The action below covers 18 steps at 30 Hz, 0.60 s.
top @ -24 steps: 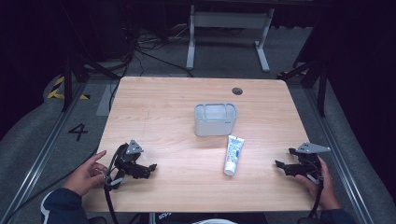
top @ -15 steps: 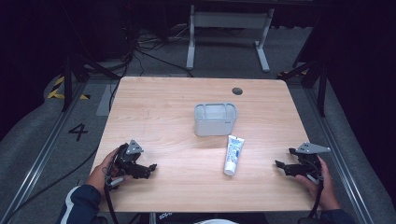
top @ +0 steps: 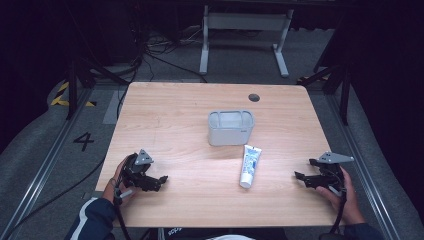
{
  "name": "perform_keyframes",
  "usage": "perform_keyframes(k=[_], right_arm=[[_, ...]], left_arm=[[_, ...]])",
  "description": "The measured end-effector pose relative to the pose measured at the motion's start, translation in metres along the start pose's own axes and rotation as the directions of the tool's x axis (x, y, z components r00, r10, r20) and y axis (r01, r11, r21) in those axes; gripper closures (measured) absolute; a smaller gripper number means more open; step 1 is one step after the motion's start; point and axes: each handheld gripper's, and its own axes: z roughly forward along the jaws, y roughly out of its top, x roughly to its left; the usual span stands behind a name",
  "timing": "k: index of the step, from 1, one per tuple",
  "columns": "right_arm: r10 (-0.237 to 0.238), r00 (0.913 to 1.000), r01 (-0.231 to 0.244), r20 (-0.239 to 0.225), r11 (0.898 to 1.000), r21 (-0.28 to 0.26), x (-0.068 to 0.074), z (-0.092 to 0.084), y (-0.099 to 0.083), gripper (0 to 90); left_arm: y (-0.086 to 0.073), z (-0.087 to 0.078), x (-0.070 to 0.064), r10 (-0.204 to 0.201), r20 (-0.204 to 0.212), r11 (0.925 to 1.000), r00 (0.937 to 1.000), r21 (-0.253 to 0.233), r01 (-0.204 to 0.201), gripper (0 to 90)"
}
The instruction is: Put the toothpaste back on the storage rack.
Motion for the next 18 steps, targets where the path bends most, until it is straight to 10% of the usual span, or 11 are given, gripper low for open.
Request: perform_keyframes(k=[18], right_arm=[[0.053,0.9985,-0.054,0.014,0.997,0.062,0.0032,-0.0022,0.0074,17.5]], left_arm=[[0.0009,0.0009,0.0021,0.014,0.019,0.9999,0.9997,-0.002,-0.014,0.0]])
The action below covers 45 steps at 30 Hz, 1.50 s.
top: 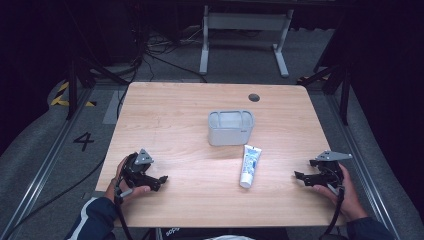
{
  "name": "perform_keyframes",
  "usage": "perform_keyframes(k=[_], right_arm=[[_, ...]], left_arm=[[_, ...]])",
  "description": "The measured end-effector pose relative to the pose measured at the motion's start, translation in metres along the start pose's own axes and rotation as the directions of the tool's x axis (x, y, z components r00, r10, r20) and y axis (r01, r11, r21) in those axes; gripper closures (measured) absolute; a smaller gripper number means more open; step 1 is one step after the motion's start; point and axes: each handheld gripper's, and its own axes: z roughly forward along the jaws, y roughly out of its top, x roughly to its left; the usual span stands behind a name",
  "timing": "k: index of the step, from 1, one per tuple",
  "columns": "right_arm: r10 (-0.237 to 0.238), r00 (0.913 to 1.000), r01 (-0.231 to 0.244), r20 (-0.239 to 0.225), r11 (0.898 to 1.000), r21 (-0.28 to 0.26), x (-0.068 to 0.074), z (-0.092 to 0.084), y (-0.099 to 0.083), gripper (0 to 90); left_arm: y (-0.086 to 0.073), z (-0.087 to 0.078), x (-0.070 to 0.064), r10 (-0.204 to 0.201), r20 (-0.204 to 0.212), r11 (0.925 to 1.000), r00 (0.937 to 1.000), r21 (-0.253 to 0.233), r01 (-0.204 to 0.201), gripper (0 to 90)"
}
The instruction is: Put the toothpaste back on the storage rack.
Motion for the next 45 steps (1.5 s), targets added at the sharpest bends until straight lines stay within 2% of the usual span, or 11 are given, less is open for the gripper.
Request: perform_keyframes(k=[3,7,11,15,17,21,25,36,42,44,45], right_arm=[[0.026,0.9995,-0.026,-0.019,1.000,-0.001,0.002,-0.003,0.004,20.8],[-0.001,1.0000,0.001,-0.005,1.000,-0.007,0.015,-0.006,0.015,21.4],[-0.012,0.9997,0.011,-0.023,1.000,-0.025,0.027,-0.006,0.028,22.3],[-0.011,0.9984,0.009,-0.055,0.999,-0.044,0.044,-0.001,0.042,23.7],[-0.028,0.9977,0.026,-0.062,0.999,-0.041,0.054,0.004,0.049,23.9],[-0.065,0.9930,0.061,-0.099,0.997,-0.043,0.074,0.014,0.060,24.1],[-0.085,0.9893,0.080,-0.119,0.996,-0.044,0.086,0.020,0.068,24.1],[-0.116,0.9856,0.109,-0.123,0.992,-0.055,0.116,0.035,0.086,23.5],[-0.122,0.9841,0.119,-0.129,0.992,-0.033,0.132,0.047,0.092,22.5],[-0.123,0.9849,0.121,-0.121,0.992,-0.029,0.134,0.048,0.094,22.3],[-0.120,0.9867,0.119,-0.109,0.993,-0.017,0.140,0.051,0.095,21.6]], left_arm=[[0.001,0.000,0.001,0.007,0.003,1.0000,1.0000,0.002,-0.007,0.0],[0.003,0.002,0.003,0.014,0.011,0.9999,0.9998,0.002,-0.014,0.0],[0.006,0.005,0.004,0.022,0.018,0.9998,0.9996,-0.002,-0.022,0.0],[0.008,0.006,0.003,0.020,0.021,0.9998,0.9996,0.005,-0.021,0.0],[0.009,0.007,0.004,0.033,0.020,0.9994,0.9992,0.005,-0.033,0.0],[0.009,0.008,0.004,0.028,0.022,0.9996,0.9994,0.003,-0.028,0.0],[0.009,0.007,0.004,0.028,0.022,0.9996,0.9994,0.003,-0.028,0.0],[0.009,0.008,0.004,0.029,0.025,0.9996,0.9993,0.001,-0.029,0.0],[0.009,0.008,0.004,0.028,0.023,0.9996,0.9993,0.004,-0.028,0.0],[0.009,0.008,0.004,0.028,0.025,0.9996,0.9993,0.002,-0.028,0.0],[0.009,0.008,0.004,0.028,0.022,0.9996,0.9994,0.003,-0.028,0.0]])
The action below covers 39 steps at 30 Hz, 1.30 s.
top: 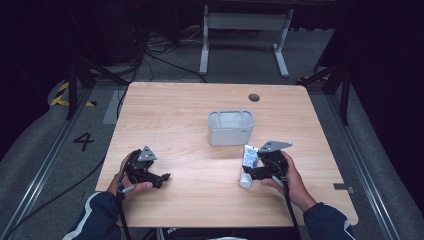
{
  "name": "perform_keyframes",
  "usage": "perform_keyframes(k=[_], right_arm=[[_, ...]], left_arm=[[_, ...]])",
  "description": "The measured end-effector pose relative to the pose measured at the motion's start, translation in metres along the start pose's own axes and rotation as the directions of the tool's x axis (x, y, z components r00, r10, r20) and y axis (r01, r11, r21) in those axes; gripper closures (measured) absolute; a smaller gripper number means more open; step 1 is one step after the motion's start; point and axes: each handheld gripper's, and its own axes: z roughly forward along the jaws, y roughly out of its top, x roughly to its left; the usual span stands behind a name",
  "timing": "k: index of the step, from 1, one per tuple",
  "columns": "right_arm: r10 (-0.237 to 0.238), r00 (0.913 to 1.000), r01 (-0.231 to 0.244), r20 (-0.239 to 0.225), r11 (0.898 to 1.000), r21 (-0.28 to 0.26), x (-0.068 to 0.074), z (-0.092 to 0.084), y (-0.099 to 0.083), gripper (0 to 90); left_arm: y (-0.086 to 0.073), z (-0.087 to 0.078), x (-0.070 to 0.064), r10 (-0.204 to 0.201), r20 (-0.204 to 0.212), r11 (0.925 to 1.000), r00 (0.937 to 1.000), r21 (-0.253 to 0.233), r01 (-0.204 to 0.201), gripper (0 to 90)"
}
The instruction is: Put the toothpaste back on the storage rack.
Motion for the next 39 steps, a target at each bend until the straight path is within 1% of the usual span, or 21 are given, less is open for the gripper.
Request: perform_keyframes(k=[4,5,7,8,10,11,16,19,23,27,30,34,35,36,39], right_arm=[[-0.025,0.9996,0.024,0.016,0.999,0.026,0.010,0.006,-0.001,20.2],[-0.044,0.9989,0.043,0.016,0.998,0.042,0.012,0.008,-0.002,19.1],[-0.058,0.9980,0.057,0.023,0.996,0.066,0.013,0.010,-0.005,17.8],[-0.058,0.9980,0.057,0.023,0.996,0.066,0.013,0.010,-0.005,17.8],[-0.050,0.9982,0.047,0.033,0.995,0.092,0.010,0.012,-0.008,15.7],[-0.052,0.9980,0.048,0.036,0.994,0.097,0.009,0.012,-0.008,16.1],[-0.037,0.9993,0.036,0.009,0.993,0.113,0.004,0.015,-0.008,16.1],[-0.022,0.9998,0.021,0.004,0.992,0.124,0.002,0.017,-0.004,17.4],[-0.026,0.9997,0.026,-0.001,0.989,0.146,-0.001,0.023,0.001,17.8],[-0.034,0.9993,0.031,0.017,0.986,0.162,-0.003,0.027,0.006,18.0],[-0.012,0.9994,0.006,0.033,0.986,0.166,-0.005,0.031,0.009,18.6],[-0.007,0.9992,0.001,0.039,0.986,0.167,-0.007,0.034,0.012,19.7],[-0.002,0.9993,-0.004,0.037,0.986,0.168,-0.008,0.035,0.012,19.9],[0.013,0.9995,-0.018,0.028,0.984,0.177,-0.009,0.037,0.013,20.0],[0.019,0.9997,-0.022,0.017,0.985,0.171,-0.011,0.039,0.014,21.2]], left_arm=[[0.000,0.000,0.000,-0.001,0.000,1.0000,1.0000,-0.001,0.001,0.0],[0.000,0.000,0.000,-0.001,0.000,1.0000,1.0000,0.000,0.001,0.0],[0.000,0.000,0.000,-0.002,-0.001,1.0000,1.0000,-0.001,0.002,0.0],[0.000,0.000,0.000,-0.002,-0.001,1.0000,1.0000,-0.001,0.002,0.0],[0.000,0.000,0.000,-0.001,-0.001,1.0000,1.0000,0.000,0.001,0.1],[0.000,0.000,0.000,-0.002,0.000,1.0000,1.0000,0.000,0.002,0.1],[0.000,0.000,0.000,-0.001,0.000,1.0000,1.0000,0.000,0.001,0.0],[0.000,0.000,0.000,-0.002,0.000,1.0000,1.0000,0.000,0.002,0.0],[0.000,0.000,0.000,-0.001,0.000,1.0000,1.0000,0.000,0.001,0.0],[0.000,0.000,0.000,-0.001,0.000,1.0000,1.0000,0.000,0.001,0.1],[0.000,0.000,0.000,-0.002,0.000,1.0000,1.0000,0.000,0.002,0.1],[0.000,0.000,0.000,-0.001,0.000,1.0000,1.0000,0.000,0.001,0.0],[0.000,0.000,0.000,-0.001,0.000,1.0000,1.0000,0.000,0.001,0.0],[0.000,0.000,0.000,-0.001,0.000,1.0000,1.0000,0.000,0.001,0.1],[0.000,0.000,0.000,0.000,0.001,1.0000,1.0000,0.000,0.000,0.0]])
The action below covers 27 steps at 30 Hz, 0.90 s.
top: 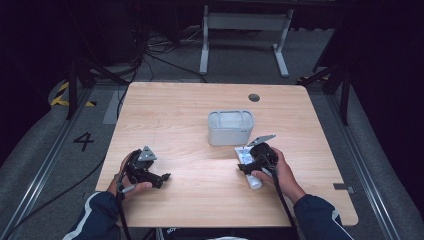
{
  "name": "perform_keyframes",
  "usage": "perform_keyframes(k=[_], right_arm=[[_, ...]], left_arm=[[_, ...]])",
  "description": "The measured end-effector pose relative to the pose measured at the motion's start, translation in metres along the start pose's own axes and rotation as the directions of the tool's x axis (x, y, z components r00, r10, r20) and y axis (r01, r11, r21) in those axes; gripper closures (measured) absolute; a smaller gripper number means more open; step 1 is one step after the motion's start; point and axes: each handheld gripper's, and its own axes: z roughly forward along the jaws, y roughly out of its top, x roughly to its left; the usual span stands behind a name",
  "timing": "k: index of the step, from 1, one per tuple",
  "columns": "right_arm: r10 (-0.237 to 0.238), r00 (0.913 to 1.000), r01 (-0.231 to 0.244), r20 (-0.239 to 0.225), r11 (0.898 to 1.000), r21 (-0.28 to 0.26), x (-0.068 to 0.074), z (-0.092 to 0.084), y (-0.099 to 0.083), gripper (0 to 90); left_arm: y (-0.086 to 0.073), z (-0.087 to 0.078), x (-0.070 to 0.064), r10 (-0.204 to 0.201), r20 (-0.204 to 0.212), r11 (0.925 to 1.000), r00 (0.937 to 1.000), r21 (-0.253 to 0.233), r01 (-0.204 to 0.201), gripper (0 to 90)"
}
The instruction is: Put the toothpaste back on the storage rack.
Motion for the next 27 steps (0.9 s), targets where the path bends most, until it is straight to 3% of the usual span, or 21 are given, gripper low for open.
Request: perform_keyframes(k=[6,11,27], right_arm=[[-0.052,0.9980,0.053,-0.037,0.999,0.001,0.004,0.000,0.003,26.9],[-0.136,0.9900,0.137,-0.037,0.990,0.029,0.013,0.004,0.008,29.9],[-0.180,0.9802,0.186,-0.082,0.980,0.066,0.019,0.008,0.022,40.4]], left_arm=[[0.000,0.000,0.000,-0.001,0.001,1.0000,1.0000,0.000,0.001,0.0],[0.000,0.000,0.000,-0.001,0.001,1.0000,1.0000,0.000,0.001,0.0],[0.000,0.000,0.000,0.002,0.000,1.0000,1.0000,0.000,-0.002,0.1]])
